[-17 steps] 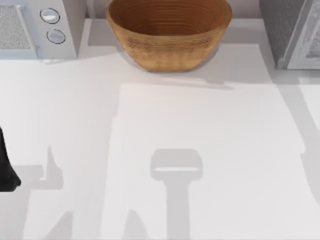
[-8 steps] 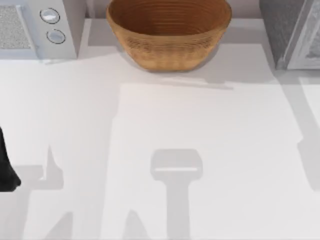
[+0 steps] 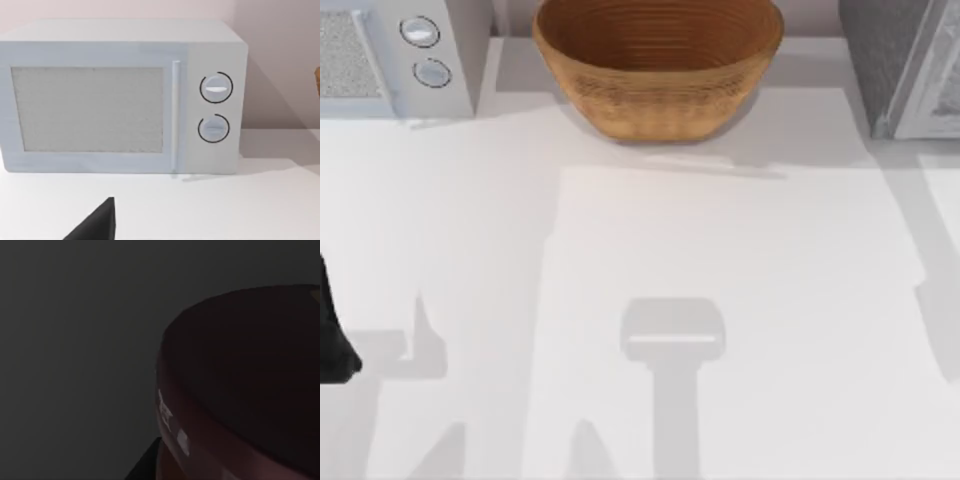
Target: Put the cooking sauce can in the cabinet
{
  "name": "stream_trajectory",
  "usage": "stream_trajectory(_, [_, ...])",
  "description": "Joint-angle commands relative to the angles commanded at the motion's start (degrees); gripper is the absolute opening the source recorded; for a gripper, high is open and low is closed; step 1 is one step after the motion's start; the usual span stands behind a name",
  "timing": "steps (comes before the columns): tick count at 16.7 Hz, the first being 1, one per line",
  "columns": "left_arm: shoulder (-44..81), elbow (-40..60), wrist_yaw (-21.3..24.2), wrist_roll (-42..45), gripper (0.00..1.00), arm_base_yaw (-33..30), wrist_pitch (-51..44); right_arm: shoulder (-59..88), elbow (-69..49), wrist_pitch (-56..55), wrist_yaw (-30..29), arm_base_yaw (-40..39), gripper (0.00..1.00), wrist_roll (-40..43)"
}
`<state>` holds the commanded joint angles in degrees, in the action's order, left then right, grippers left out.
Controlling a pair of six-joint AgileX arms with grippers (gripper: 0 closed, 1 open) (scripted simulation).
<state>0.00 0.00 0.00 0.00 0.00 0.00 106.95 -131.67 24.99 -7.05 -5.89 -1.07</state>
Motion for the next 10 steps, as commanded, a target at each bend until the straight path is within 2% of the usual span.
stream_trajectory(4, [0.0, 0.0, 0.0, 0.0, 1.0, 0.0, 0.0, 0.0, 0.0, 0.0, 0.0, 0.0, 0.98, 0.0])
stream_trajectory(10, [0.0, 0.0, 0.0, 0.0, 1.0, 0.0, 0.0, 0.0, 0.0, 0.0, 0.0, 0.0, 1.0, 0.0])
